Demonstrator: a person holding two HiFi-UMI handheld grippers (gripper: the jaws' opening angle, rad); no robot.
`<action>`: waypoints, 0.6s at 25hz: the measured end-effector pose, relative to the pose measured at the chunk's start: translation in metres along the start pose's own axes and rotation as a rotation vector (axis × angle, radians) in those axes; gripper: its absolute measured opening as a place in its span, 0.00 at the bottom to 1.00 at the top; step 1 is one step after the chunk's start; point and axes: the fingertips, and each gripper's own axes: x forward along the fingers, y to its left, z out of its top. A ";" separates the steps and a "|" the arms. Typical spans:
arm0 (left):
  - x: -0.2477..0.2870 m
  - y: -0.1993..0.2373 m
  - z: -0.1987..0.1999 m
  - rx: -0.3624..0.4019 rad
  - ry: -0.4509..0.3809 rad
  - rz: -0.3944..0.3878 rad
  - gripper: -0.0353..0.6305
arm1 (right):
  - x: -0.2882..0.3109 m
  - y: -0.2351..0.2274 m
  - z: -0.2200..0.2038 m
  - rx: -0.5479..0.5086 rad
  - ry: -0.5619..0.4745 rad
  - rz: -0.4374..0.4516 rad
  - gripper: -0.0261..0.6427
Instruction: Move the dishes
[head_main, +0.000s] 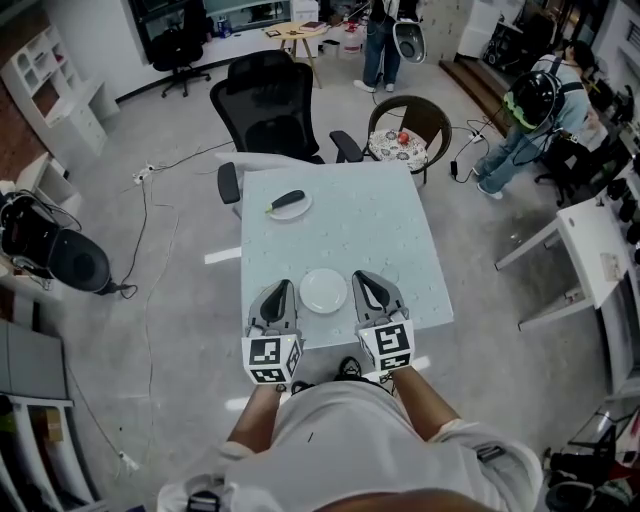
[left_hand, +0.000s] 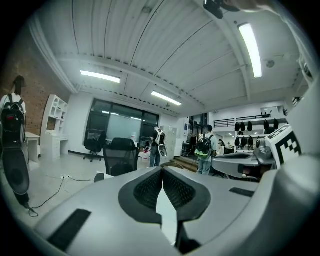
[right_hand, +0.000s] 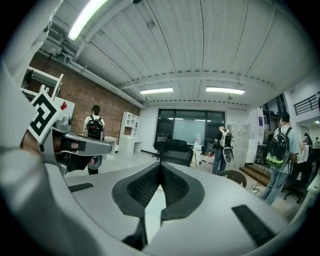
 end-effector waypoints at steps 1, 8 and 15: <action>0.002 -0.001 0.000 0.000 0.000 -0.003 0.09 | 0.001 -0.002 0.001 -0.001 -0.003 0.000 0.04; 0.011 -0.008 0.002 0.024 -0.012 -0.026 0.09 | 0.004 -0.010 -0.004 -0.017 -0.001 -0.011 0.04; 0.012 -0.007 0.003 0.041 -0.005 -0.042 0.09 | 0.009 -0.006 0.000 -0.013 -0.004 -0.007 0.04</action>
